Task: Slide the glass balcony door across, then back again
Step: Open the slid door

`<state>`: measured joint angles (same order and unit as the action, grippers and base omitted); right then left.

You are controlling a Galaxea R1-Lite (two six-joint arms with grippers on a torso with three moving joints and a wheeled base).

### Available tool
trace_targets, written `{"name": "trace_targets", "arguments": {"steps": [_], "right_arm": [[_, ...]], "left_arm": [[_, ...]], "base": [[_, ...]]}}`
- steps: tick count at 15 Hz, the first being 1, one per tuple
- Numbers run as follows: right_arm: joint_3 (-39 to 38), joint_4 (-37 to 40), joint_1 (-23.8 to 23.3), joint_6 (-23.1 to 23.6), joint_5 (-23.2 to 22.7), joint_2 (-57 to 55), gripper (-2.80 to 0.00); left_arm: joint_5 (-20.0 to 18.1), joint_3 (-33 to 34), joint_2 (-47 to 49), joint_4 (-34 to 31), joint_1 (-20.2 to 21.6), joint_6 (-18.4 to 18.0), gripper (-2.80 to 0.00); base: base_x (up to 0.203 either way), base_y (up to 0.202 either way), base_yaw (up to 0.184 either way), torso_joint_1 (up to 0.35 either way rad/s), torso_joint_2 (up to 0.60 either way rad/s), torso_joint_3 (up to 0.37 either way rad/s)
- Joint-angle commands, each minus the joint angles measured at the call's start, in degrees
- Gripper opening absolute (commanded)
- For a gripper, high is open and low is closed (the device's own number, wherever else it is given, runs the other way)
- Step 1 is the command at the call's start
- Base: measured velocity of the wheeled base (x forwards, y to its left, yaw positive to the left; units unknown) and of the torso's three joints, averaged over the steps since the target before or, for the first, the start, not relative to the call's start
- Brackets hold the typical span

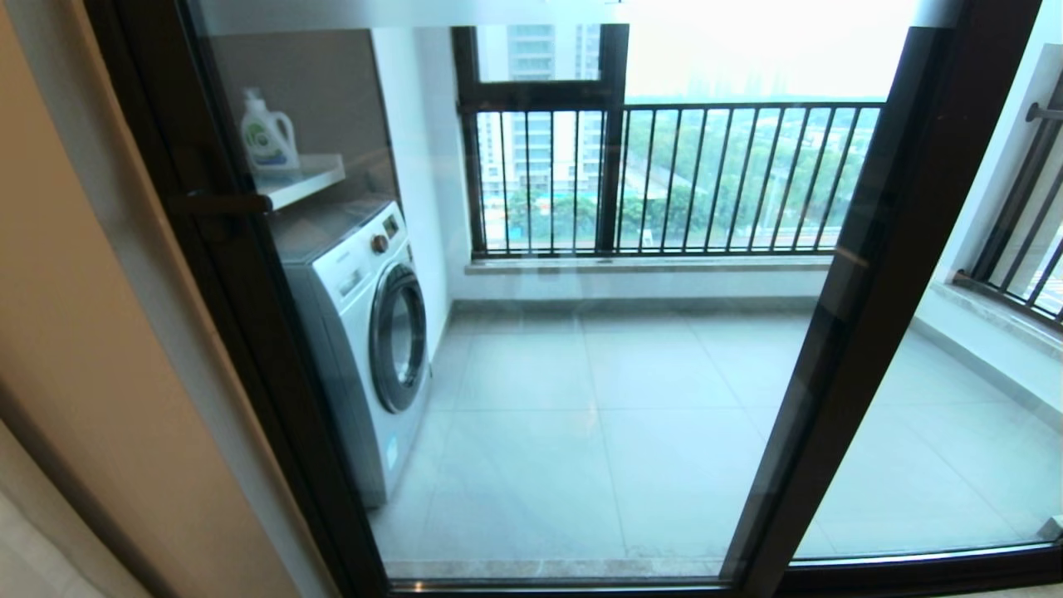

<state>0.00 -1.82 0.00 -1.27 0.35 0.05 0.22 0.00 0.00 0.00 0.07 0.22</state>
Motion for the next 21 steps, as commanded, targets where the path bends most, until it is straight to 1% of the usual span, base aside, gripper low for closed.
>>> {"name": "trace_targets", "arguments": {"steps": [1,13,17,18,19,20,21], "right_arm": [[-0.7,0.0,0.0,0.0,0.0,0.0,-2.80],[-0.7,0.0,0.0,-0.1,0.0,0.0,-2.80],[-0.7,0.0,0.0,-0.1,0.0,0.0,-2.80],[-0.7,0.0,0.0,0.0,0.0,0.0,-2.80],[-0.7,0.0,0.0,0.0,0.0,0.0,-2.80],[-0.7,0.0,0.0,0.0,0.0,0.0,-2.80],[-0.7,0.0,0.0,-0.1,0.0,0.0,-2.80]], "left_arm": [[0.0,0.0,0.1,0.0,0.0,0.0,-2.80],[0.0,0.0,0.1,0.0,0.0,0.0,-2.80],[0.0,-0.4,0.5,-0.7,0.0,-0.7,-2.80],[0.0,-1.0,0.1,-0.4,0.0,-0.6,-2.80],[-0.1,-3.3,0.5,-0.6,0.0,-0.5,-2.80],[-0.4,-7.1,2.1,-0.8,0.0,-0.4,-2.80],[-0.9,-10.4,5.7,-0.7,0.0,-0.3,-2.80]], "base": [[0.000,0.000,0.000,0.000,0.00,0.000],[0.000,0.000,0.000,0.000,0.00,0.000],[0.000,0.000,0.000,0.000,0.00,0.000],[0.000,0.000,0.000,0.000,0.00,0.000],[0.000,0.000,0.000,0.000,0.00,0.000],[0.000,0.000,0.000,0.000,0.00,0.000],[0.000,0.000,0.000,0.000,0.00,0.000]]}}
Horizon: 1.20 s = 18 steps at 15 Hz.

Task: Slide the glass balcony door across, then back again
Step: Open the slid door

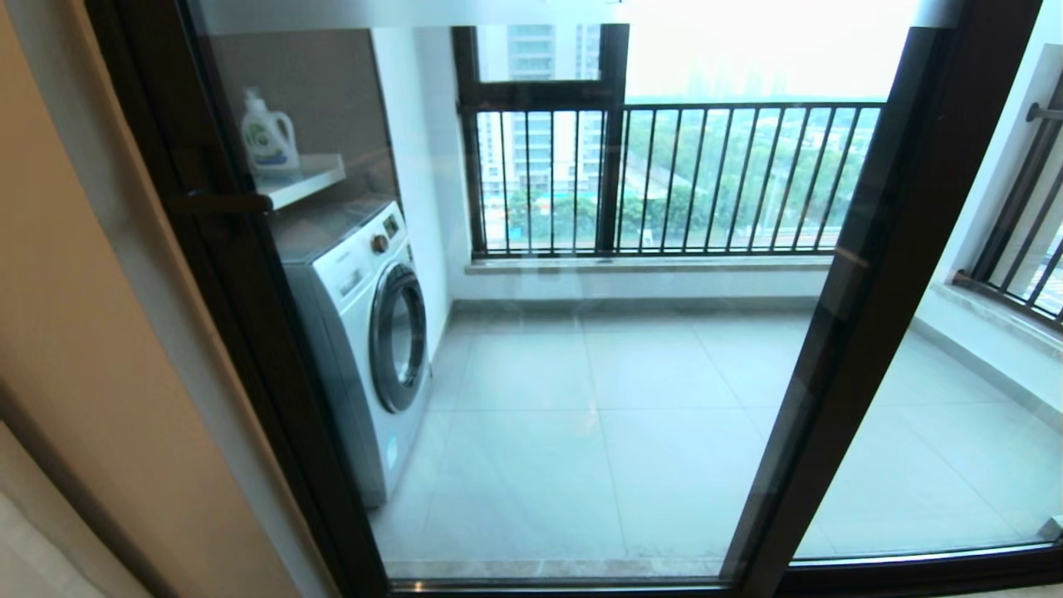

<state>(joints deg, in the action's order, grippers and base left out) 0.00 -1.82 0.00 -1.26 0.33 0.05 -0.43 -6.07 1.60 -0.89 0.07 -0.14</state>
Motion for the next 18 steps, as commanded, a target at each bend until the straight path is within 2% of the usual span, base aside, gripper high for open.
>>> {"name": "trace_targets", "arguments": {"steps": [1,6,8,11,14,16,18], "right_arm": [[-0.7,0.0,0.0,-0.1,0.0,0.0,-2.80],[-0.7,0.0,0.0,-0.1,0.0,0.0,-2.80],[-0.7,0.0,0.0,-0.1,0.0,0.0,-2.80],[-0.7,0.0,0.0,-0.1,0.0,0.0,-2.80],[-0.7,0.0,0.0,0.0,0.0,0.0,-2.80],[-0.7,0.0,0.0,-0.1,0.0,0.0,-2.80],[-0.7,0.0,0.0,0.0,0.0,0.0,-2.80]], "left_arm": [[-0.8,-7.8,8.6,0.5,0.0,0.4,-2.80],[-8.0,-18.5,29.8,8.2,0.0,1.0,-2.80],[-9.2,-22.9,39.9,12.7,0.0,1.0,-2.80],[-10.0,-31.9,57.3,22.8,0.0,1.1,-2.80],[-10.5,-46.6,72.6,30.0,0.4,1.0,-2.80],[-11.6,-55.9,81.7,32.0,1.2,1.0,-2.80],[-12.4,-61.7,88.8,32.9,1.9,1.0,-2.80]], "base": [[0.000,0.000,0.000,0.000,0.00,0.000],[0.000,0.000,0.000,0.000,0.00,0.000],[0.000,0.000,0.000,0.000,0.00,0.000],[0.000,0.000,0.000,0.000,0.00,0.000],[0.000,0.000,0.000,0.000,0.00,0.000],[0.000,0.000,0.000,0.000,0.00,0.000],[0.000,0.000,0.000,0.000,0.00,0.000]]}}
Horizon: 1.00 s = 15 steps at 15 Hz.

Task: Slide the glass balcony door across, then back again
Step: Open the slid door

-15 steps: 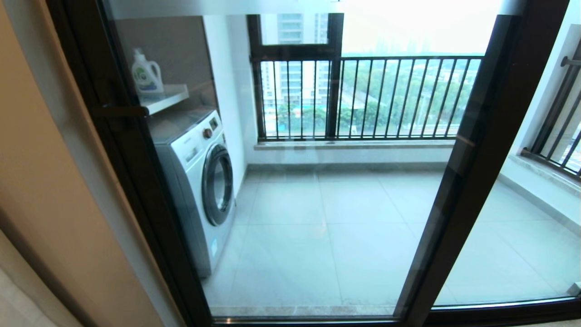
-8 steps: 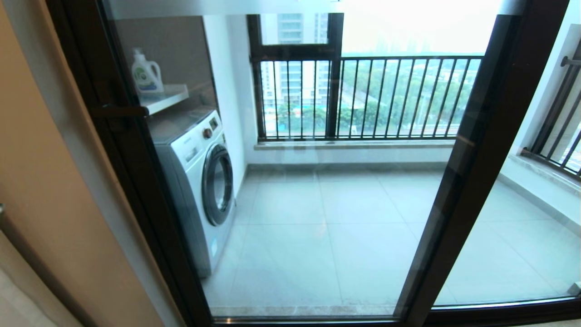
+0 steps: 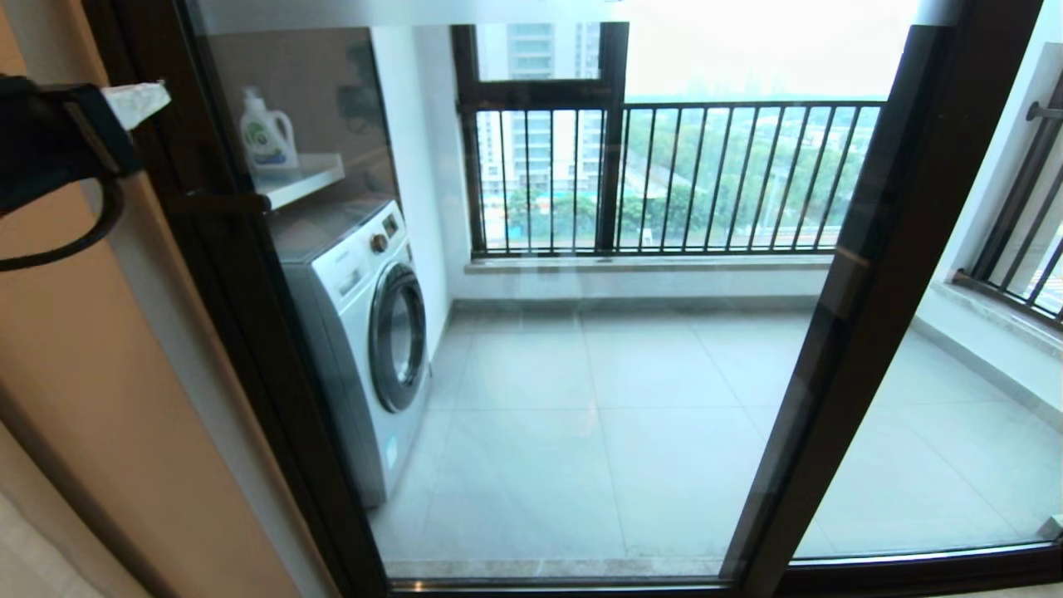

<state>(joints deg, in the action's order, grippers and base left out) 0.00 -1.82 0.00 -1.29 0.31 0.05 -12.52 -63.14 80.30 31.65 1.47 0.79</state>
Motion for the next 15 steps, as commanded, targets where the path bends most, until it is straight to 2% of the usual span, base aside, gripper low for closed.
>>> {"name": "trace_targets", "arguments": {"steps": [1,4,6,9,15], "right_arm": [[-0.7,0.0,0.0,0.0,0.0,0.0,-2.80],[-0.7,0.0,0.0,0.0,0.0,0.0,-2.80],[-0.7,0.0,0.0,0.1,0.0,0.0,-2.80],[-0.7,0.0,0.0,0.0,0.0,0.0,-2.80],[-0.7,0.0,0.0,0.0,0.0,0.0,-2.80]], "left_arm": [[-0.6,-7.0,13.0,0.7,1.0,0.1,-2.80],[-1.2,-14.1,19.5,1.0,3.9,0.1,-2.80],[-2.0,-15.5,21.2,1.0,6.2,0.1,-2.80],[-2.2,-15.4,21.6,1.1,8.3,0.1,-2.80],[-3.9,-9.5,17.0,1.1,7.7,0.1,-2.80]], "base": [[0.000,0.000,0.000,0.000,0.00,0.000],[0.000,0.000,0.000,0.000,0.00,0.000],[0.000,0.000,0.000,0.000,0.00,0.000],[0.000,0.000,0.000,0.000,0.00,0.000],[0.000,0.000,0.000,0.000,0.00,0.000]]}}
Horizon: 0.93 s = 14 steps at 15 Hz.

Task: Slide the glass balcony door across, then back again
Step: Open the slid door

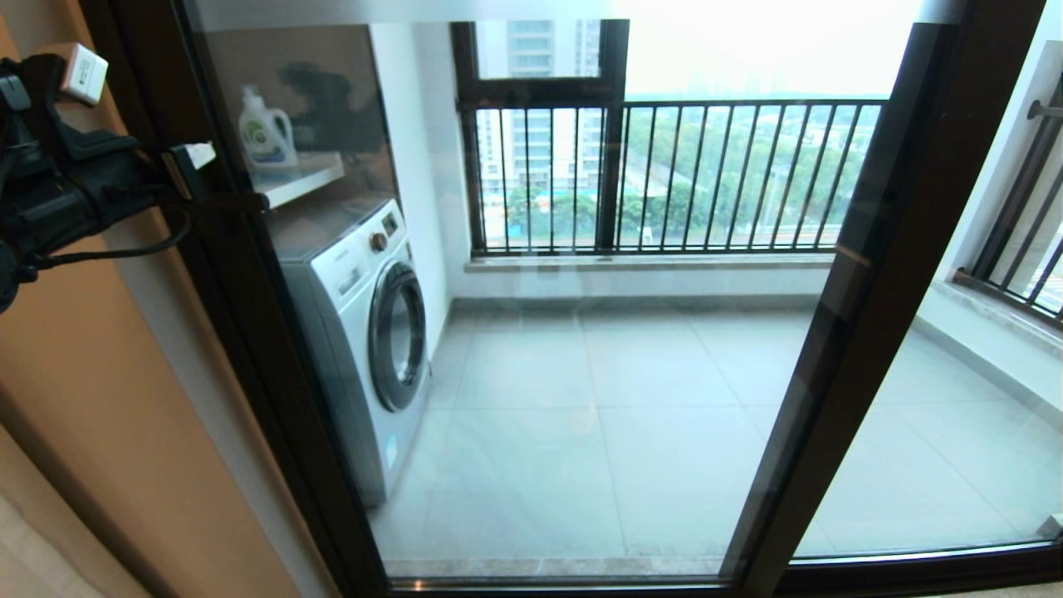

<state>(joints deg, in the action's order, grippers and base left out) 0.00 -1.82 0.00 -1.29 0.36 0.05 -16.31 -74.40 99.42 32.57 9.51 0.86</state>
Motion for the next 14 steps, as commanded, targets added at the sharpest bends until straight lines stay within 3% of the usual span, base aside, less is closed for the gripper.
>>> {"name": "trace_targets", "arguments": {"steps": [1,14], "right_arm": [[-0.7,0.0,0.0,0.0,0.0,0.0,-2.80],[-0.7,0.0,0.0,0.0,0.0,0.0,-2.80]], "left_arm": [[-0.1,3.0,-2.8,0.2,-0.6,0.0,-2.80],[-1.0,7.4,1.1,0.5,-0.9,-0.3,-2.80]], "base": [[0.000,0.000,0.000,0.000,0.00,0.000],[0.000,0.000,0.000,0.000,0.00,0.000]]}}
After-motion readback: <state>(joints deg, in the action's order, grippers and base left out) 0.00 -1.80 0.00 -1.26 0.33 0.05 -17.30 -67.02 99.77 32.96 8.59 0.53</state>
